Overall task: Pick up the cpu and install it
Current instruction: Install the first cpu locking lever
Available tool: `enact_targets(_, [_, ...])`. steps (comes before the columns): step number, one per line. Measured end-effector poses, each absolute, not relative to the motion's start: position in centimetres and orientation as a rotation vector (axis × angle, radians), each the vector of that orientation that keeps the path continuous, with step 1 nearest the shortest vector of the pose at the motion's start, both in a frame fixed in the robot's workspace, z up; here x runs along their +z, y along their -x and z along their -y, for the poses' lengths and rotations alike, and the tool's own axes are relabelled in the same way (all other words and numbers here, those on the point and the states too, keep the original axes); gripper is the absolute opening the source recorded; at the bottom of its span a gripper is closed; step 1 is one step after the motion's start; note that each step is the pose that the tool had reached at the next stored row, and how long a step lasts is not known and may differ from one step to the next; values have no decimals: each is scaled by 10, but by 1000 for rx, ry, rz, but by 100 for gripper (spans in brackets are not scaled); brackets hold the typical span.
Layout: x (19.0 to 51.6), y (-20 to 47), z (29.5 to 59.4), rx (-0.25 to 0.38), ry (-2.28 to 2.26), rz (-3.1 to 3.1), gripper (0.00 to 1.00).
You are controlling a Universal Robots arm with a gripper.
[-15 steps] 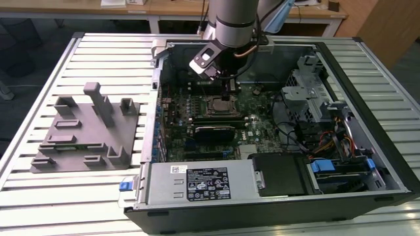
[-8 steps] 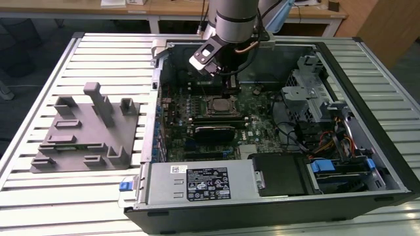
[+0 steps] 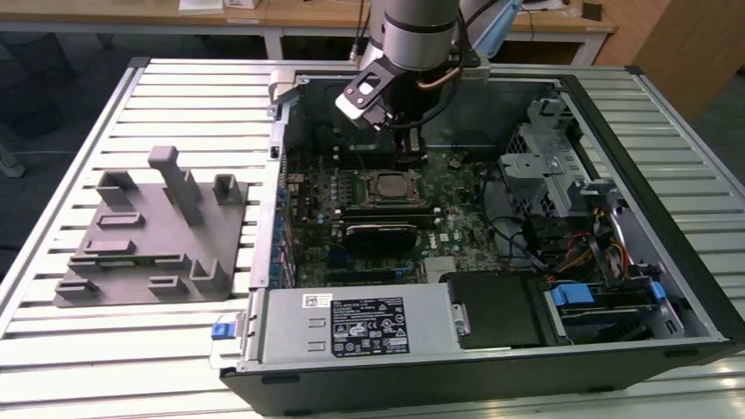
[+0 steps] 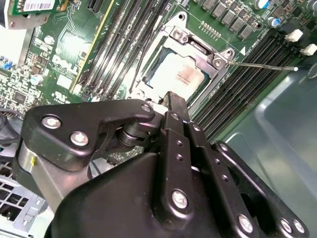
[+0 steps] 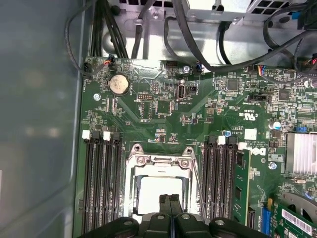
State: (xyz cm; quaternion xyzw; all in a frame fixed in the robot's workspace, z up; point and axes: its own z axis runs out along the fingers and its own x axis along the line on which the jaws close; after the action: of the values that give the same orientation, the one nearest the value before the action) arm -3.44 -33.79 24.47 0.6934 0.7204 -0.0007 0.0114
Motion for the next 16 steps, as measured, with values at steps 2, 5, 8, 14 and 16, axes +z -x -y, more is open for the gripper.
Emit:
enact_targets(2, [246, 34, 338, -2, -2163, -2247, 11])
enact_targets(5, [252, 34, 338, -2, -2163, -2247, 11])
enact_targets(8, [259, 34, 338, -2, -2163, -2247, 11])
enact_targets(14, [274, 34, 338, -2, -2163, -2247, 11])
enact_targets(16, [275, 34, 338, -3, -2162, -2247, 11])
